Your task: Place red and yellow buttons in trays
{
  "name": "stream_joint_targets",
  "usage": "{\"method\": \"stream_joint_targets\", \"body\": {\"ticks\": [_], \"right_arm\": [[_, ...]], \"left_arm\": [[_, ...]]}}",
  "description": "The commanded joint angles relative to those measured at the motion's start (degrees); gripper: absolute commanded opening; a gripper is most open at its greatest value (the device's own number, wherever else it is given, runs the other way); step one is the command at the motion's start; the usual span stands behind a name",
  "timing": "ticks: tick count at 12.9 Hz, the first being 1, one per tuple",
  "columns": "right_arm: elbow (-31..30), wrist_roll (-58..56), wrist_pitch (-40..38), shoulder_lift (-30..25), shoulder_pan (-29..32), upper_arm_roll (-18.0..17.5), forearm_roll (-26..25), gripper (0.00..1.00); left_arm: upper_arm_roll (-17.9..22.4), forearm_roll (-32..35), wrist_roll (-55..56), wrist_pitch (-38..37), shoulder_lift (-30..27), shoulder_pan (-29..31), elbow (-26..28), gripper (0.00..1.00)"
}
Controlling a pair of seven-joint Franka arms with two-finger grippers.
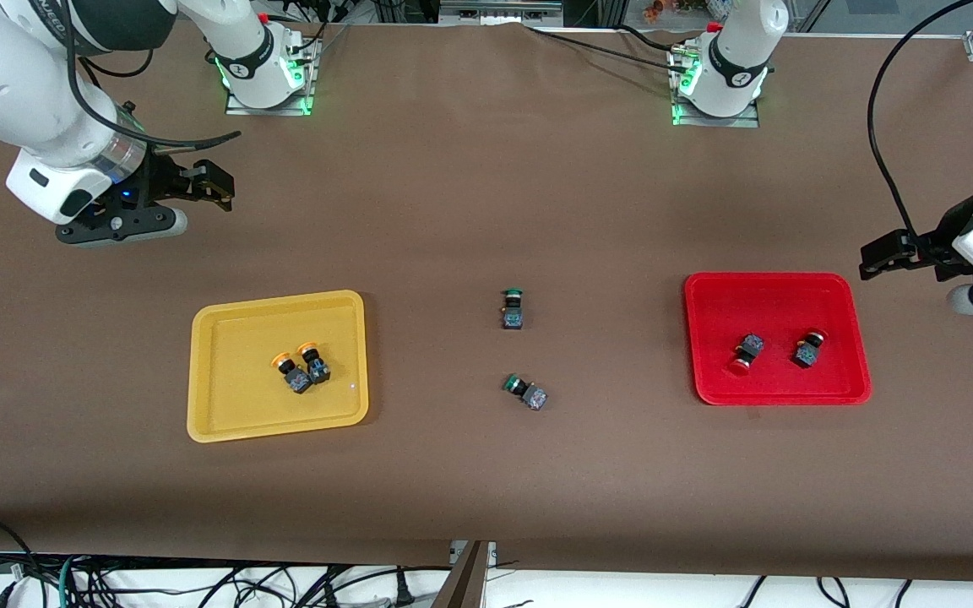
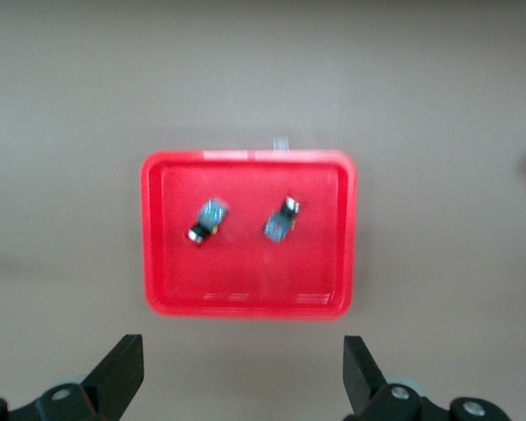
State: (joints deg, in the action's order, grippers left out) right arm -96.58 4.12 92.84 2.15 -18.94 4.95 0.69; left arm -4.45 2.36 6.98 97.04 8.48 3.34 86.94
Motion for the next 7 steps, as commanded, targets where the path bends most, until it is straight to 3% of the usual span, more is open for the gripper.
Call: {"method": "stream_joint_targets", "body": {"ticks": [1,7], "right_arm": [[2.17,-1.04,-1.26,-0.40,0.05,-0.21,-0.68,0.99],[2.62,-1.22,-1.61,-0.05,-0.04,-0.21,-0.69,0.99]], "left_arm": [[1.28,-1.66,4.18,7.47,-9.71,-0.44,13.25,1.00],[1.46,-1.57,-1.80,5.62,-9.71,-1.15,12.90,1.00]]}}
